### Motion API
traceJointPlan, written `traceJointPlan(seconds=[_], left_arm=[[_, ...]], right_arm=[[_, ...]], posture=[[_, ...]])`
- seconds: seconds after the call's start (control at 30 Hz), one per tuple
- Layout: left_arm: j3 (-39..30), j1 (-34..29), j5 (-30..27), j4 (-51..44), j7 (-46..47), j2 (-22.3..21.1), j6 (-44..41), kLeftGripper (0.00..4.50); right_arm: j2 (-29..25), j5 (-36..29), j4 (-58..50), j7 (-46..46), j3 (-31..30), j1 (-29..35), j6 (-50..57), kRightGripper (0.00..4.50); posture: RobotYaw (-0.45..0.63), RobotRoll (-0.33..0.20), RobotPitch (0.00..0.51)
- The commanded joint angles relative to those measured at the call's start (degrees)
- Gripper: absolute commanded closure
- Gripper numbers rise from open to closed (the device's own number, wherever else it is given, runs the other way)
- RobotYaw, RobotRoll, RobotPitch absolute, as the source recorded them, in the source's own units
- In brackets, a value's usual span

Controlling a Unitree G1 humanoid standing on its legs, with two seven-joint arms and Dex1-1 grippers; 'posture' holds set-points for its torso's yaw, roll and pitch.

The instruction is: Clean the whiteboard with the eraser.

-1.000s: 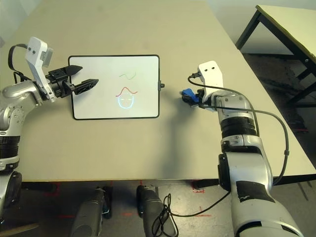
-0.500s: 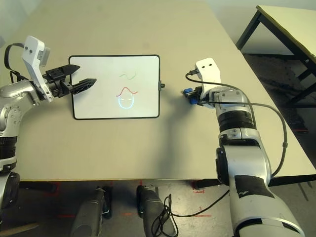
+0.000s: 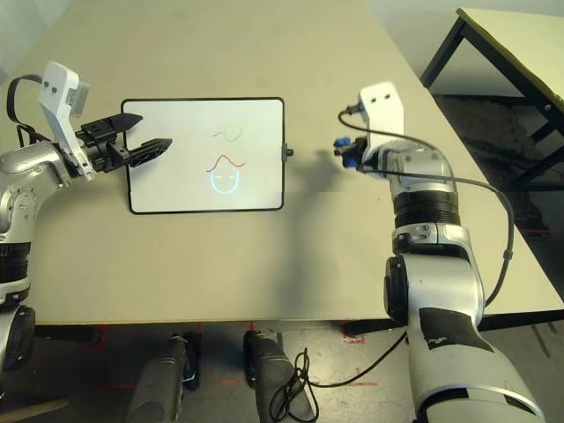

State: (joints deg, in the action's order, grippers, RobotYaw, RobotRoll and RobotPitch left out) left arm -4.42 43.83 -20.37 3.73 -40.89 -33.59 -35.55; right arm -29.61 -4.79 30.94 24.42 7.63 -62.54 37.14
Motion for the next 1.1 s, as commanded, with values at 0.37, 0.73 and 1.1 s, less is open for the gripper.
traceJointPlan(seconds=[0.37,0.73,1.1], left_arm=[[1.13,1.61,0.78,1.71,-1.00,-0.27,1.27,0.00],[0.88,0.60,0.31,-0.10,-0.73,-0.90,0.04,0.00],[1.85,0.06,0.27,-0.70,-1.12,-0.73,-1.17,0.00]], right_arm=[[13.15,-6.88,-24.83,-2.71,-3.36,9.58,8.27,4.38],[15.52,-6.21,-23.30,-2.41,-8.09,11.29,7.45,4.39],[17.99,-5.58,-24.86,-2.46,-13.06,12.03,12.54,4.44]], posture=[[0.08,0.000,0.207],[0.09,0.000,0.217],[0.08,0.000,0.231]])
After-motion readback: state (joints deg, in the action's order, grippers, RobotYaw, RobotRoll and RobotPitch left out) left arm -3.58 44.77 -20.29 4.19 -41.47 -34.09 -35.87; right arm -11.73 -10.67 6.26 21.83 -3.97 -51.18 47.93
